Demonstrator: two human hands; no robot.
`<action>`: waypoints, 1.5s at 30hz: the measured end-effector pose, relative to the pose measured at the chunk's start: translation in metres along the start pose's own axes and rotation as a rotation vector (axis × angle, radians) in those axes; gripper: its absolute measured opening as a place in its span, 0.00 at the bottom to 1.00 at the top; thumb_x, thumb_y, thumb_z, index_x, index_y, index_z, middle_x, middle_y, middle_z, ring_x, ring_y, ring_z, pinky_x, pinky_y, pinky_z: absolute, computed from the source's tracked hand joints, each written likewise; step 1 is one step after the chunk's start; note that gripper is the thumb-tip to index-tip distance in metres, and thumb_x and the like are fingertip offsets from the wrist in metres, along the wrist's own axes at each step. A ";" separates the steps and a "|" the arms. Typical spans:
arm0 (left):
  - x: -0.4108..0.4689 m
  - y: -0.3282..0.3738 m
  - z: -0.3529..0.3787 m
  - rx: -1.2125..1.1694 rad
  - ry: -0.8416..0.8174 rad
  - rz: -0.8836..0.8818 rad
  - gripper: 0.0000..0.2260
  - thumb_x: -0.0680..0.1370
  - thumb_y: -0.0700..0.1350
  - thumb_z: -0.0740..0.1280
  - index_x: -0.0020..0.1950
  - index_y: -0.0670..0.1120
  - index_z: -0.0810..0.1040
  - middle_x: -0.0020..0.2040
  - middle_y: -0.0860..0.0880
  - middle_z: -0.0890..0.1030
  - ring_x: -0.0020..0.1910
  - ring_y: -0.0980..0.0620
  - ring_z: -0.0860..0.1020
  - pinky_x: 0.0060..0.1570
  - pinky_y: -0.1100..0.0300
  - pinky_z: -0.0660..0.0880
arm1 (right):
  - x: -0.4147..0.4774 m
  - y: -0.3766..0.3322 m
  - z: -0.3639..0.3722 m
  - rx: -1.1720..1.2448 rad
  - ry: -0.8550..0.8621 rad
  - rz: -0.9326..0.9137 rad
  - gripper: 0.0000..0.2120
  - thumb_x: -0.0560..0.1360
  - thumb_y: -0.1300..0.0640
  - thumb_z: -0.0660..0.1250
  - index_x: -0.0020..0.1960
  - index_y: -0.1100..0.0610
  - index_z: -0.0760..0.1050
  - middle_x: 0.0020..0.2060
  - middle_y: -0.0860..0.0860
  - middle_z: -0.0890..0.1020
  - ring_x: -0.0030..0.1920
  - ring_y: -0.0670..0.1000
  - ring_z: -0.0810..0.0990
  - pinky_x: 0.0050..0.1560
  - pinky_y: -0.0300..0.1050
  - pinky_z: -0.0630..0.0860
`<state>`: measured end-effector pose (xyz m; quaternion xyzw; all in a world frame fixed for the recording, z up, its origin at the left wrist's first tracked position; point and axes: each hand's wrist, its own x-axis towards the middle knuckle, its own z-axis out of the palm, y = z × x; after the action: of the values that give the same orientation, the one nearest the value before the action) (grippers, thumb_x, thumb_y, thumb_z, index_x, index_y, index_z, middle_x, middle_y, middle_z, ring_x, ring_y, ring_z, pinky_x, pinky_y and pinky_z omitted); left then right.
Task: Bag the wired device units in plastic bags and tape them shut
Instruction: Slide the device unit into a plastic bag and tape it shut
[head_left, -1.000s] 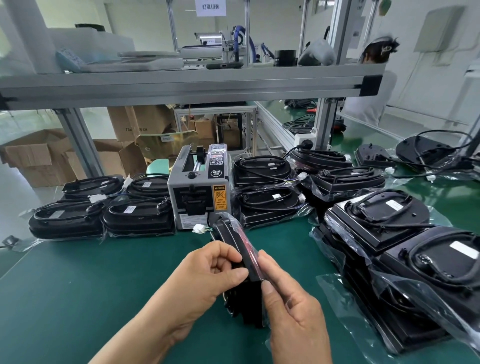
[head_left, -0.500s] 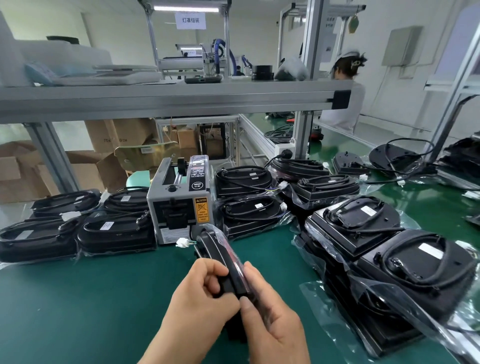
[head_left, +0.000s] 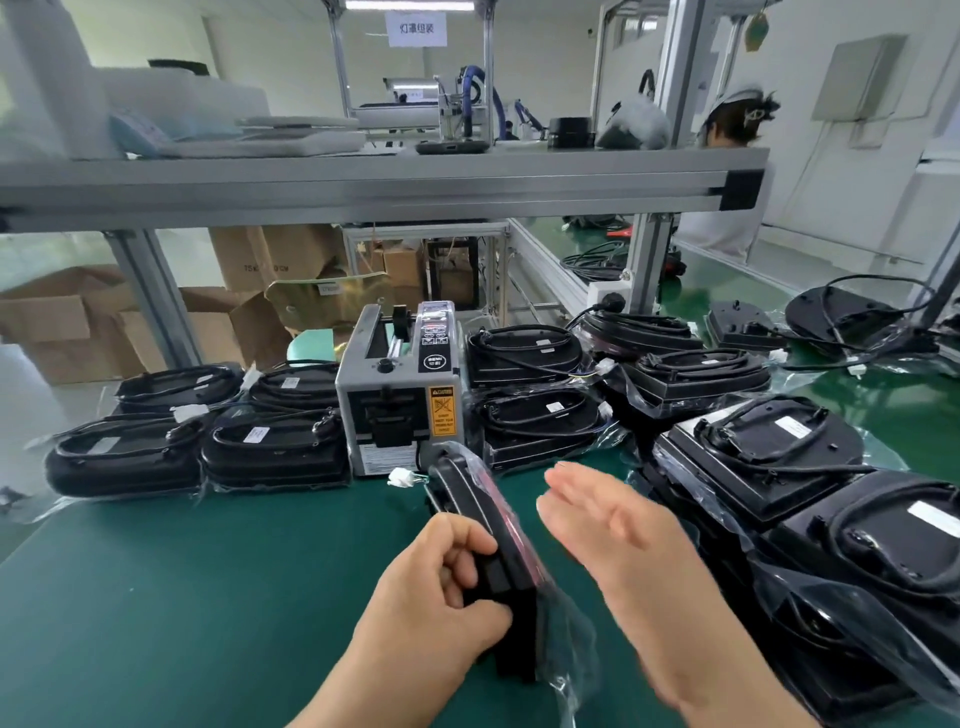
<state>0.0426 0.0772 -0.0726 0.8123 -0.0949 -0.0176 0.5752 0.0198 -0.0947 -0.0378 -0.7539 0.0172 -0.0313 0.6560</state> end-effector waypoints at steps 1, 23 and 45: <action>0.000 0.001 0.000 0.005 0.000 0.006 0.16 0.61 0.42 0.73 0.46 0.54 0.78 0.33 0.62 0.72 0.30 0.58 0.67 0.35 0.65 0.69 | 0.008 -0.002 0.000 -0.061 -0.015 -0.007 0.31 0.72 0.45 0.72 0.73 0.47 0.70 0.65 0.35 0.76 0.61 0.29 0.74 0.56 0.26 0.72; 0.005 0.010 -0.017 -0.016 -0.251 -0.005 0.04 0.66 0.46 0.70 0.39 0.54 0.78 0.34 0.55 0.75 0.34 0.57 0.71 0.35 0.64 0.70 | 0.083 -0.021 0.046 -1.047 -0.115 -0.294 0.10 0.75 0.46 0.67 0.48 0.52 0.73 0.44 0.47 0.80 0.47 0.53 0.78 0.46 0.48 0.75; 0.168 -0.014 -0.039 -0.828 0.698 -0.570 0.07 0.76 0.37 0.69 0.39 0.39 0.77 0.26 0.47 0.79 0.17 0.58 0.73 0.18 0.69 0.65 | 0.093 0.000 0.023 -0.943 -0.004 -0.234 0.10 0.82 0.48 0.60 0.44 0.50 0.70 0.33 0.46 0.76 0.34 0.48 0.75 0.36 0.43 0.72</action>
<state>0.2146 0.0885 -0.0594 0.4724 0.3351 0.0609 0.8129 0.1142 -0.0784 -0.0384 -0.9659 -0.0567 -0.0922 0.2352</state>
